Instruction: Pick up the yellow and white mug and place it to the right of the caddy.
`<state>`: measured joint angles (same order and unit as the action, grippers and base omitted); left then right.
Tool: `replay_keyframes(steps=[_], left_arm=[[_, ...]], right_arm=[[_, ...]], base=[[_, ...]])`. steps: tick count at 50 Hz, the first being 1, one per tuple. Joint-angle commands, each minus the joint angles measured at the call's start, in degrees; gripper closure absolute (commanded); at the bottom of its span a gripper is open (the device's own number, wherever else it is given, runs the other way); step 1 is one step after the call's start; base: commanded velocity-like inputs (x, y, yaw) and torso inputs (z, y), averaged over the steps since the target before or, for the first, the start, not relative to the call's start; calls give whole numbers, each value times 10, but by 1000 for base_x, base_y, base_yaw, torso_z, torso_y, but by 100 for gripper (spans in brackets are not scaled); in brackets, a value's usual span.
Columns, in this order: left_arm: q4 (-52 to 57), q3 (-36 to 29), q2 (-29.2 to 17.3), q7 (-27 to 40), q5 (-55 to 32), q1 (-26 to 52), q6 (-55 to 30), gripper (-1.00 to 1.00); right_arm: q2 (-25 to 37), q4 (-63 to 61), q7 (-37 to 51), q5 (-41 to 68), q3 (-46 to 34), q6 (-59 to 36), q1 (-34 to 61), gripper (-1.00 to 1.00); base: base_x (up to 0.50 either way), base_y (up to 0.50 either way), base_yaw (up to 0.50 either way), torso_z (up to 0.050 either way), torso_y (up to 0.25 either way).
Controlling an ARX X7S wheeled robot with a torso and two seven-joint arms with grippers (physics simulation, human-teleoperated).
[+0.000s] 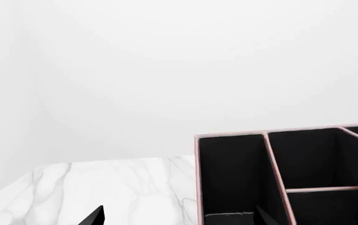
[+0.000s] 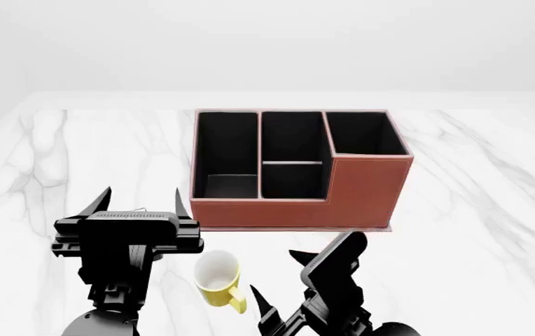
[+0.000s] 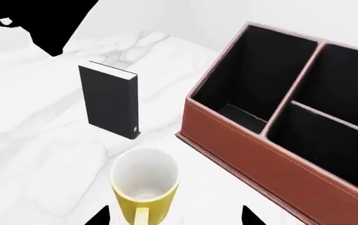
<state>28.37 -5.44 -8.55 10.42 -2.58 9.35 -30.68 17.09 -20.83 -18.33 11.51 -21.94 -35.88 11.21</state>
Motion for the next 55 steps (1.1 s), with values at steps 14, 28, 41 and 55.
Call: replay_keyframes(steps=[14, 28, 41, 55], left_arm=[[-15, -10, -5, 1, -10, 6, 6, -100], [-15, -15, -10, 6, -14, 9, 0, -100], [-18, -18, -14, 10, -20, 11, 1, -100], [-18, -22, -18, 13, -25, 10, 4, -100]], right_arm=[[-22, 64, 24, -34, -33, 20, 14, -100], [-26, 89, 28, -48, -60, 32, 17, -100], [-33, 118, 25, -53, -80, 42, 31, -100], [-51, 189, 21, -56, -93, 68, 57, -100]], base=[[0, 0, 0, 0, 0], [0, 0, 0, 0, 0], [0, 0, 0, 0, 0], [0, 0, 0, 0, 0]])
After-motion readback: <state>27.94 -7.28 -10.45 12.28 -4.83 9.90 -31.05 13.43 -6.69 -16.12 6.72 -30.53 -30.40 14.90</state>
